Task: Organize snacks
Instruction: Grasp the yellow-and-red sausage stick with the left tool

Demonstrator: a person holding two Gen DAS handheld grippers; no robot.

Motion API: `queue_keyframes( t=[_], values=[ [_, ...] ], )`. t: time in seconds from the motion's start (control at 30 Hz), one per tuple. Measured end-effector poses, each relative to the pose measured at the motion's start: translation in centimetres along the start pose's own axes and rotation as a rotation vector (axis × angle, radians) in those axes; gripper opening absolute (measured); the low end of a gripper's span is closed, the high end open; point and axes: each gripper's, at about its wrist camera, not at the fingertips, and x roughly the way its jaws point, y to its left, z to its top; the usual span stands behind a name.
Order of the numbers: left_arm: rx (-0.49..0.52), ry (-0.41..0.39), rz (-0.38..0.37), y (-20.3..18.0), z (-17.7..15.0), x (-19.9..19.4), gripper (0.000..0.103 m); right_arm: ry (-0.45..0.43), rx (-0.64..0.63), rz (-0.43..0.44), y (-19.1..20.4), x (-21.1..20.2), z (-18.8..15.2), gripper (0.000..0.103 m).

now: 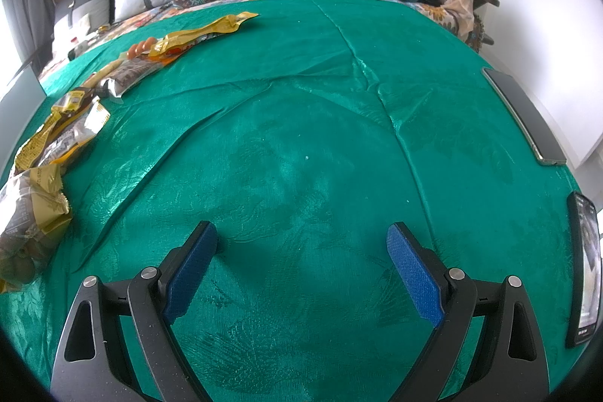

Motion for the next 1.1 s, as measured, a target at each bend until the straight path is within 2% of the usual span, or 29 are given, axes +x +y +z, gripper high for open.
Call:
queue_keyframes(
  t=[0.07, 0.13, 0.2, 0.23, 0.27, 0.3, 0.33, 0.37, 0.43, 0.5, 0.67, 0.8, 0.9, 1.0, 1.1],
  values=[
    [0.062, 0.02, 0.018, -2.4, 2.2, 1.5, 0.102, 0.0, 0.0, 0.0, 0.0, 0.0, 0.0, 0.094],
    [0.116, 0.057, 0.076, -4.5, 3.9, 3.9, 0.101, 0.0, 0.0, 0.0, 0.0, 0.0, 0.0, 0.094],
    [0.117, 0.121, 0.09, -5.5, 4.6, 6.3, 0.097, 0.0, 0.0, 0.0, 0.0, 0.0, 0.0, 0.094],
    [0.113, 0.161, 0.091, -5.9, 4.9, 7.6, 0.091, 0.0, 0.0, 0.0, 0.0, 0.0, 0.0, 0.094],
    [0.112, 0.179, 0.109, -6.1, 5.0, 8.4, 0.071, 0.0, 0.0, 0.0, 0.0, 0.0, 0.0, 0.094],
    [0.104, 0.17, 0.099, -6.1, 5.0, 8.5, 0.058, 0.0, 0.0, 0.0, 0.0, 0.0, 0.0, 0.094],
    [0.067, 0.163, 0.065, -5.7, 5.1, 8.2, 0.039, 0.0, 0.0, 0.0, 0.0, 0.0, 0.0, 0.094],
    [0.039, 0.151, 0.061, -5.3, 5.0, 7.7, 0.033, 0.0, 0.0, 0.0, 0.0, 0.0, 0.0, 0.094],
    [0.024, 0.125, 0.037, -4.4, 4.5, 6.3, 0.03, 0.0, 0.0, 0.0, 0.0, 0.0, 0.0, 0.094],
    [0.022, 0.111, 0.051, -3.5, 3.6, 5.1, 0.029, 0.0, 0.0, 0.0, 0.0, 0.0, 0.0, 0.094],
    [-0.071, 0.093, -0.035, 0.4, -0.2, -0.3, 0.029, 0.0, 0.0, 0.0, 0.0, 0.0, 0.0, 0.094],
    [-0.074, 0.156, -0.077, 1.7, -4.8, -2.8, 0.03, 0.0, 0.001, 0.0, -0.1, 0.0, 0.0, 0.094],
    [-0.055, 0.198, -0.051, 1.7, -7.5, -1.9, 0.031, 0.0, 0.0, 0.0, -0.1, 0.0, 0.0, 0.094],
    [-0.049, 0.216, 0.027, 1.7, -9.7, 0.0, 0.038, 0.0, 0.001, 0.0, -0.1, 0.0, 0.0, 0.094],
    [-0.076, 0.154, 0.036, 1.6, -10.4, 0.3, 0.068, -0.001, 0.001, 0.0, -0.1, 0.0, 0.0, 0.094]
  ],
)
